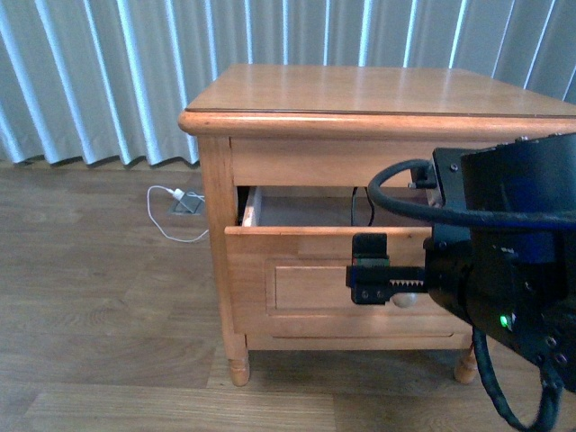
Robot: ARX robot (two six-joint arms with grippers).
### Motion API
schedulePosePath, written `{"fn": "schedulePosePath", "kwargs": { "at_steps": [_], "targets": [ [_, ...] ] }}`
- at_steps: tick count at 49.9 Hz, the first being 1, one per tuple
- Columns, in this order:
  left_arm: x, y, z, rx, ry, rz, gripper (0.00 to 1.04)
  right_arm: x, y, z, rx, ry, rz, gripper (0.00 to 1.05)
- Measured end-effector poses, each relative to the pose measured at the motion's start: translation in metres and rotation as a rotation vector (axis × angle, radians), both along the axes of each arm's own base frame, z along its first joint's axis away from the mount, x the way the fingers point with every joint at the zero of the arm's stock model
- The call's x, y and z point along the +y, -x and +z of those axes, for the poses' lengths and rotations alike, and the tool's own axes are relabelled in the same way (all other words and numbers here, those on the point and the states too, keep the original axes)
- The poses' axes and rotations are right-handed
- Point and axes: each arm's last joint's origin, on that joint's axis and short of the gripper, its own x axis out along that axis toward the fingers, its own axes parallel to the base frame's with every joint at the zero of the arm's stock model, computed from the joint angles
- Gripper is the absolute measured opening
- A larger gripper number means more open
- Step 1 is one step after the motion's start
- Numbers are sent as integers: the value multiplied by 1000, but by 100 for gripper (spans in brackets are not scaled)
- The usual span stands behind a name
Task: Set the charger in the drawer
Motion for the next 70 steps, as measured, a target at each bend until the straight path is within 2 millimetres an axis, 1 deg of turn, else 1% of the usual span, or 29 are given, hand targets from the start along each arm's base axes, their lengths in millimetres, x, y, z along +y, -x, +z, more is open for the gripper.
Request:
{"fn": "schedulePosePath", "kwargs": {
  "at_steps": [5, 15, 18, 26, 37, 43, 70],
  "targets": [
    [0, 0, 0, 0, 0, 0, 99, 1, -21, 1, -31, 4, -21, 96],
    [0, 0, 0, 0, 0, 0, 99, 5, -47, -1, -62, -1, -33, 96],
    [0, 0, 0, 0, 0, 0, 99, 6, -58, -4, -74, -7, -36, 96],
    [0, 0, 0, 0, 0, 0, 99, 6, -72, -11, -102, -45, -34, 96],
    [0, 0, 0, 0, 0, 0, 99, 7, -80, -19, -126, -68, -32, 96],
    [0, 0, 0, 0, 0, 0, 99, 8, -83, -23, -155, -49, -23, 96],
    [0, 0, 0, 0, 0, 0, 99, 7, -97, -25, -186, -17, -41, 96]
  ]
}}
